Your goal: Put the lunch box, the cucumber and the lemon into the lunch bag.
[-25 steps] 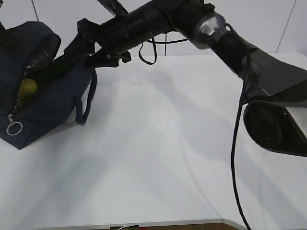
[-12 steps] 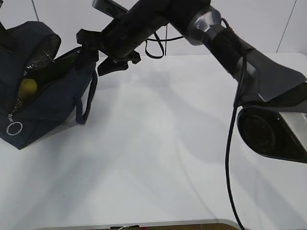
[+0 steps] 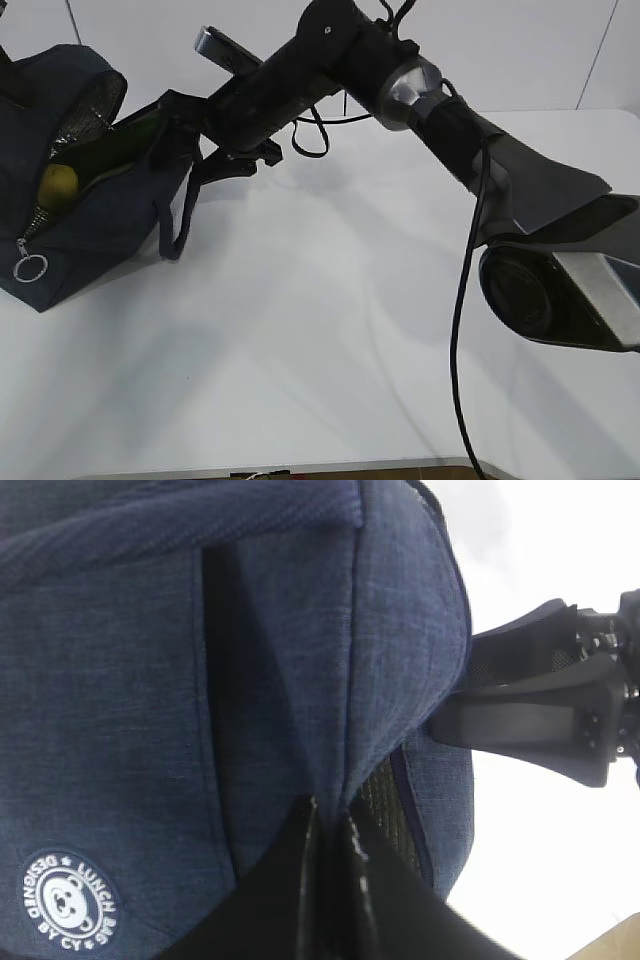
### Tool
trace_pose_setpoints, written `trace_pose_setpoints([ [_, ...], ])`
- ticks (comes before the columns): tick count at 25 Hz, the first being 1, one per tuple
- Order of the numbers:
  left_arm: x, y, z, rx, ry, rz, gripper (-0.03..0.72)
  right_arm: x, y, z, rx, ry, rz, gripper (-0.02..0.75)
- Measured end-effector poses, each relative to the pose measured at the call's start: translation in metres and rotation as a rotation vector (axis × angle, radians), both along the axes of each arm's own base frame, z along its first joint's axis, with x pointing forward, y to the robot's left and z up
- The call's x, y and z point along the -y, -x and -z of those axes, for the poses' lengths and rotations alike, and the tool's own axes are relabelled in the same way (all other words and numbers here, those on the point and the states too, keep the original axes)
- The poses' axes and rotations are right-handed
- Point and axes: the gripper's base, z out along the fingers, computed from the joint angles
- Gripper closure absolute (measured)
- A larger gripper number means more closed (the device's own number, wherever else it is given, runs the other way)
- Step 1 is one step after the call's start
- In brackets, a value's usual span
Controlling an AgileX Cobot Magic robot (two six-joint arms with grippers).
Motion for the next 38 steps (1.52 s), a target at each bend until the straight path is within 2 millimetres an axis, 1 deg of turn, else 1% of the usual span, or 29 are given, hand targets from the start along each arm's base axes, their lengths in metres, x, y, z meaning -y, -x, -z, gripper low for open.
trace_pose_setpoints([
  [8,0.0,0.0,0.0,0.0,0.0,0.0,0.701,-0.002,0.001,-0.002,-0.003,-0.024,0.001,0.239],
  [10,0.0,0.0,0.0,0.0,0.002,0.0,0.701,-0.003,0.001,-0.002,-0.002,-0.025,0.001,0.26],
  [12,0.0,0.0,0.0,0.001,0.006,0.0,0.701,-0.005,0.002,-0.001,0.004,-0.022,0.002,0.317],
  [18,0.001,0.0,0.0,0.001,0.009,-0.001,0.701,-0.006,-0.001,0.009,0.002,-0.012,0.012,0.602],
  [20,0.001,0.0,-0.001,0.0,0.012,-0.003,0.701,-0.005,-0.001,0.01,0.013,-0.005,0.002,0.685],
  [21,0.001,0.0,-0.001,-0.003,0.014,-0.008,0.701,-0.005,-0.001,0.011,0.021,0.003,-0.005,0.709],
  [24,0.003,0.0,-0.001,-0.009,0.029,-0.014,0.701,-0.001,0.0,0.008,0.06,0.066,-0.026,0.722],
  [27,0.012,0.0,-0.002,-0.009,0.054,-0.002,0.701,0.005,-0.002,0.005,0.122,0.166,-0.01,0.722],
  [32,0.037,0.001,-0.004,-0.019,0.085,0.041,0.701,0.011,-0.004,0.004,0.139,0.23,0.021,0.722],
  [34,0.046,0.002,-0.004,-0.023,0.093,0.057,0.701,0.015,-0.004,-0.004,0.163,0.257,0.034,0.722],
  [38,0.053,0.002,-0.006,-0.023,0.128,0.064,0.701,0.022,-0.002,-0.03,0.233,0.301,0.062,0.723],
])
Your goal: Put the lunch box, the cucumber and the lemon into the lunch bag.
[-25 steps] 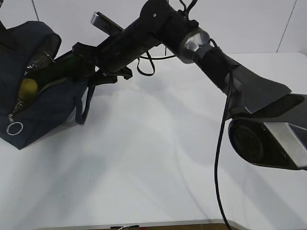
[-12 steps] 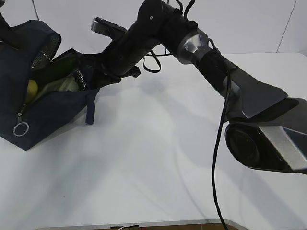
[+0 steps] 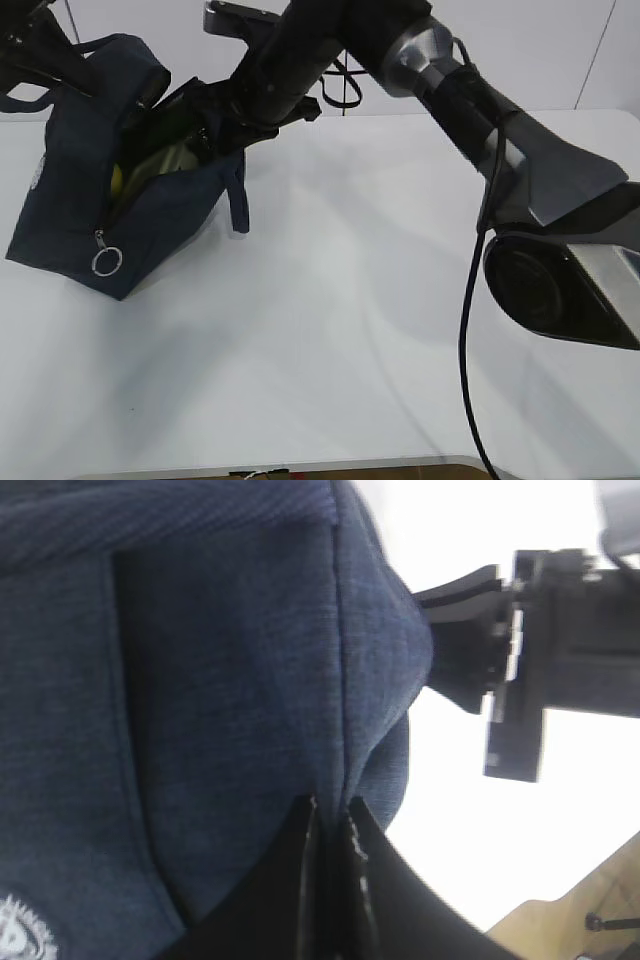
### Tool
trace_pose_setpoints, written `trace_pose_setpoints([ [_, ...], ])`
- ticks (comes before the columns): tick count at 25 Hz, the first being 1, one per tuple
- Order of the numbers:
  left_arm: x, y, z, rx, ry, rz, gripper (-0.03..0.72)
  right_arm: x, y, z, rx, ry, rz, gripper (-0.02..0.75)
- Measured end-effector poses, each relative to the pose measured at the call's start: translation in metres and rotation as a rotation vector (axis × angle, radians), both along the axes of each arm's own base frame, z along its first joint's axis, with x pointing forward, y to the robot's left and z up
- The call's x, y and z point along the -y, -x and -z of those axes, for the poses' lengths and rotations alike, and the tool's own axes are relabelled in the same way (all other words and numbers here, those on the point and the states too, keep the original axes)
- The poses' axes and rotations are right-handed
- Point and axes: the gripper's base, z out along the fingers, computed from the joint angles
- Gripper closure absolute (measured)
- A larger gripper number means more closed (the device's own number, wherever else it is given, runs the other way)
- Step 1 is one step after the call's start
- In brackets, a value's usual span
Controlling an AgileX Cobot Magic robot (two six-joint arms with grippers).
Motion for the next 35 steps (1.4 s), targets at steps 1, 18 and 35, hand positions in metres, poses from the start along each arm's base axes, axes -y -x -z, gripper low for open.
trace_pose_setpoints([
  [1,0.0,0.0,0.0,-0.001,0.008,-0.002,0.701,0.002,0.001,-0.006,0.016,0.006,0.004,0.723],
  [18,0.011,-0.001,-0.011,0.001,0.177,-0.013,0.701,0.008,0.022,-0.071,0.229,0.136,-0.002,0.724],
  [35,0.061,0.009,-0.018,-0.002,0.283,0.102,0.701,0.055,0.059,-0.108,0.22,0.447,-0.018,0.724],
])
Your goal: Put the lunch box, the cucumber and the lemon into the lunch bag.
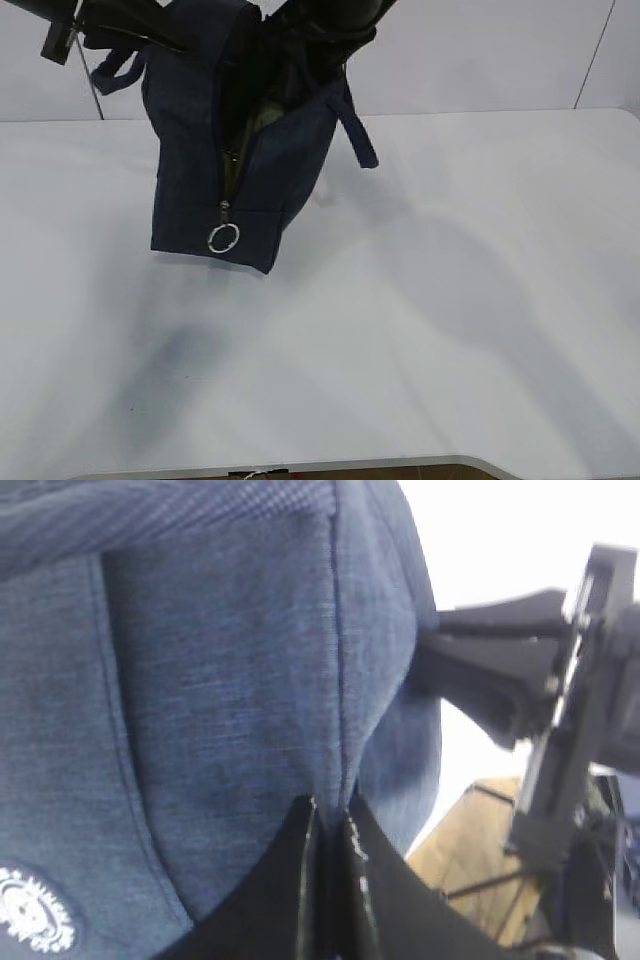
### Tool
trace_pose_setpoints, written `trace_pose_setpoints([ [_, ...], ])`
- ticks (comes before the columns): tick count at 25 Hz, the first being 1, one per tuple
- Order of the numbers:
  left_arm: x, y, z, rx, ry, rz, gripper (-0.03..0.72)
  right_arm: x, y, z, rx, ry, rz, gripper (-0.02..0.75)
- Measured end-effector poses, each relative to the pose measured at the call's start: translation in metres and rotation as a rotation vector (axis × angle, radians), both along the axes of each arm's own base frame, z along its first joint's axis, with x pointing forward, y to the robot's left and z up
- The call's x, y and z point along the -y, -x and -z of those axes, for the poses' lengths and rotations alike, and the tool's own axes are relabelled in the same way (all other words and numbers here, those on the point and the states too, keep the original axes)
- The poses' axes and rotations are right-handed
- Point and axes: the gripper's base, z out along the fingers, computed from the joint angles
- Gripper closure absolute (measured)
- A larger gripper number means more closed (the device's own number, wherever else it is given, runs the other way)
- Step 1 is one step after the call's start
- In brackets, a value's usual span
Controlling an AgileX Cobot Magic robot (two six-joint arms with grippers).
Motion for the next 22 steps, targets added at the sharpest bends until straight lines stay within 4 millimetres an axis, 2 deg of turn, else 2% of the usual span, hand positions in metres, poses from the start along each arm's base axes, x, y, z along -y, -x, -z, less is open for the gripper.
trace_pose_setpoints([
  [7,0.029,0.008,0.002,-0.007,0.005,0.075,0.701,0.017,0.01,0.002,0.007,0.119,0.025,0.724],
  [11,0.043,0.003,0.021,-0.053,0.002,0.101,0.701,0.018,0.01,0.006,-0.002,0.144,0.01,0.724],
  [17,0.046,-0.01,0.049,-0.101,-0.011,0.094,0.701,0.019,0.007,0.009,0.008,0.173,0.019,0.724],
  [22,0.047,-0.017,0.066,-0.137,-0.016,0.096,0.701,0.015,0.0,0.026,-0.023,0.189,0.024,0.724],
])
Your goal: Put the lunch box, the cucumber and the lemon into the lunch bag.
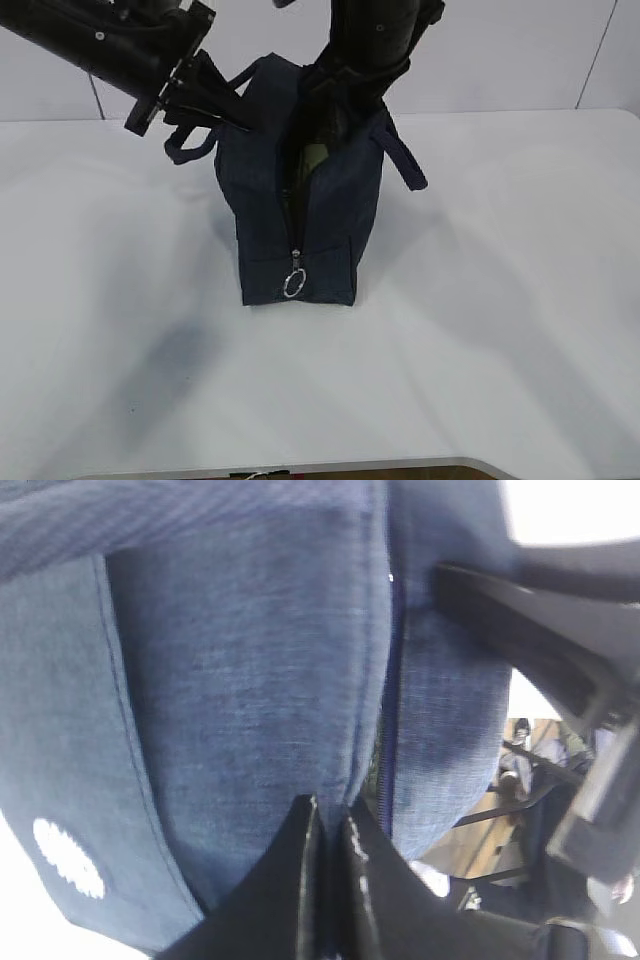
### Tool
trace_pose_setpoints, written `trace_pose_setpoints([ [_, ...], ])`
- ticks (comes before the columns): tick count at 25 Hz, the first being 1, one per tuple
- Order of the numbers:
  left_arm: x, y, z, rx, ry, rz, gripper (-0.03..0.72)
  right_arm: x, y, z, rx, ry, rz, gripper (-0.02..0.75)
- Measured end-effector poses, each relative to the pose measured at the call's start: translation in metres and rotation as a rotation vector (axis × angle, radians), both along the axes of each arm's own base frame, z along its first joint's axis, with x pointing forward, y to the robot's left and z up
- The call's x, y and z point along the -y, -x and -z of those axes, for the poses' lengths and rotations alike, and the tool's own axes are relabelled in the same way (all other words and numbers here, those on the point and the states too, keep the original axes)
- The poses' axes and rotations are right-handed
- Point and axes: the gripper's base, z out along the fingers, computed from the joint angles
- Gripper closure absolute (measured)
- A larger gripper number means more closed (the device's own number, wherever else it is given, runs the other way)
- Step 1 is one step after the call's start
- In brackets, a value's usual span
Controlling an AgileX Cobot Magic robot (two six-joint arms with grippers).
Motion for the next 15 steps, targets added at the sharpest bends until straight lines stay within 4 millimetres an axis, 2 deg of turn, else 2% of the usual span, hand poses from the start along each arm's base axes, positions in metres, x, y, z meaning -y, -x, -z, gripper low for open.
trace_pose_setpoints([
  [4,0.0,-0.002,0.005,-0.007,-0.002,-0.002,0.701,-0.002,-0.004,0.008,-0.003,0.004,0.004,0.706],
  [7,0.0,-0.002,0.006,0.002,-0.008,0.003,0.701,-0.003,-0.006,0.012,0.001,0.004,0.01,0.652],
  [15,-0.001,-0.002,0.008,0.014,-0.032,0.018,0.69,-0.004,-0.009,0.016,0.004,-0.01,0.037,0.395],
])
